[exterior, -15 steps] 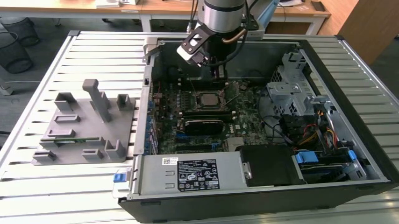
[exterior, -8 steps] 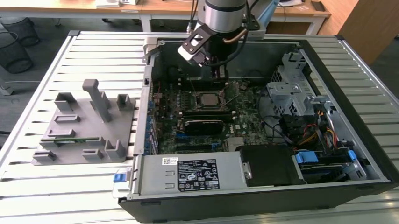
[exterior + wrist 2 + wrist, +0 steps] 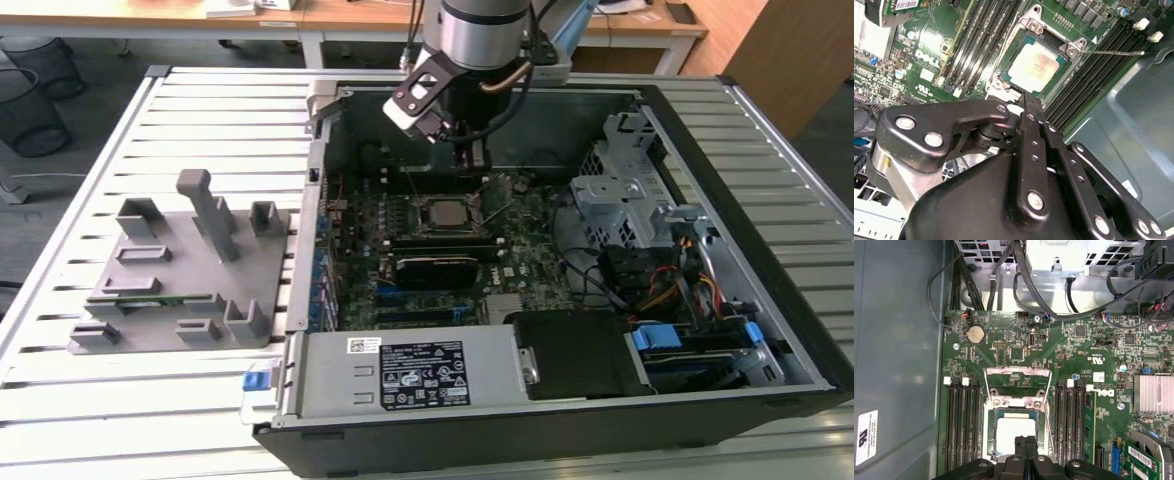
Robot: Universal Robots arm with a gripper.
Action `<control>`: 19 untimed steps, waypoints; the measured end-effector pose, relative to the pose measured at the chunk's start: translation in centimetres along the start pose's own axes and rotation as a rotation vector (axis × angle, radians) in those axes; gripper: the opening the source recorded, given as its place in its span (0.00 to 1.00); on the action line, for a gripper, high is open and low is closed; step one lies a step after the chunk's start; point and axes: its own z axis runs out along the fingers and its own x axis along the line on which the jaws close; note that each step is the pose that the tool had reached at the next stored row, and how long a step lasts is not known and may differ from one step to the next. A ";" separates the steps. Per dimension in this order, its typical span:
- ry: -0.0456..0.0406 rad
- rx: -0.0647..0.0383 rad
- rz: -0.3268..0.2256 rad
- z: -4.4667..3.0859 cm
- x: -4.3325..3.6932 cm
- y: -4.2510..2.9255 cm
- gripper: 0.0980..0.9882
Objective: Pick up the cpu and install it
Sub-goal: 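Place the cpu into insertion slot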
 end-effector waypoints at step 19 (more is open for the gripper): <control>0.0000 0.000 0.000 0.03 -0.01 0.85 0.01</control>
